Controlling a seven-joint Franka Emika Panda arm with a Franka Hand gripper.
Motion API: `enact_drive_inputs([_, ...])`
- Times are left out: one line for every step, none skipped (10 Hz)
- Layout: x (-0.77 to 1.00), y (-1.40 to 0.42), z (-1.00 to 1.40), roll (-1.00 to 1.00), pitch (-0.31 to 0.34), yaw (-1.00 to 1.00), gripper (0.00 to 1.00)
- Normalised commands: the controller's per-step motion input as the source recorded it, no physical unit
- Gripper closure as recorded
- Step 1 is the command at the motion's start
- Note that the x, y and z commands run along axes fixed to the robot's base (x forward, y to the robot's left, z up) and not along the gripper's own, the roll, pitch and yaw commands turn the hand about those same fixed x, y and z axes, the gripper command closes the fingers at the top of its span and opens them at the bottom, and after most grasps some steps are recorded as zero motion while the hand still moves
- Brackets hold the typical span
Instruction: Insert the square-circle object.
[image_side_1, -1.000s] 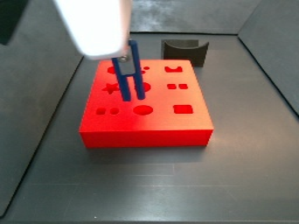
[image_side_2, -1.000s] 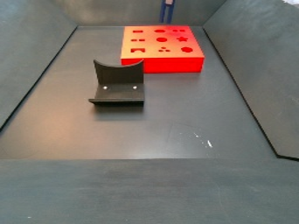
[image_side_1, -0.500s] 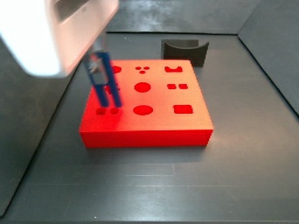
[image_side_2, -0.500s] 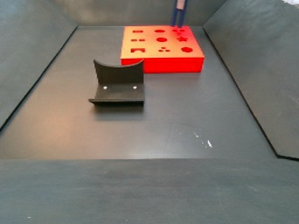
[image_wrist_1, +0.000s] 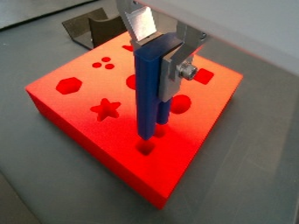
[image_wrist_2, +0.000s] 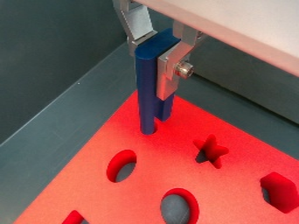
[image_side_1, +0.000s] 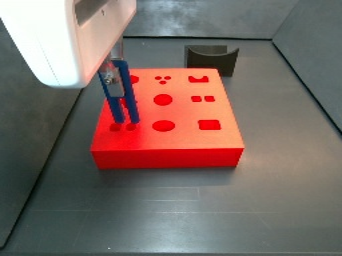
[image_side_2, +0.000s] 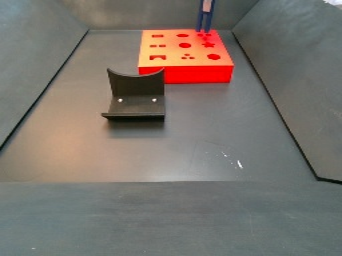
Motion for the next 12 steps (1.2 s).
enact_drive_inputs([0.00, 0.00, -0.23, -0.06, -0.047, 0.21, 1.00])
enact_drive_inputs([0.00, -0.11, -0.27, -0.06, -0.011, 0.41, 1.00])
enact_drive_inputs([0.00, -0.03, -0.17, -0.10, -0.020, 0.45, 1.00])
enact_drive_inputs([0.00, -0.01, -0.12, -0.09, -0.036, 0.45, 1.00])
enact_drive_inputs([0.00, 0.00, -0.11, -0.07, -0.031, 0.44, 1.00])
enact_drive_inputs([0.00, 0.00, -0.10, -0.03, -0.026, 0.43, 1.00])
enact_drive_inputs([-0.02, 0.00, -0.13, -0.03, -0.036, 0.40, 1.00])
enact_drive_inputs([0.00, 0.00, -0.15, -0.03, -0.044, 0.32, 1.00])
enact_drive_inputs([0.00, 0.00, -0.15, 0.00, -0.011, 0.11, 1.00])
enact_drive_inputs([-0.01, 0.00, -0.13, 0.03, 0.000, 0.00, 1.00])
enact_drive_inputs([-0.18, 0.00, -0.10, 0.05, 0.000, -0.01, 1.00])
enact_drive_inputs([-0.21, 0.00, -0.11, 0.01, 0.000, -0.02, 1.00])
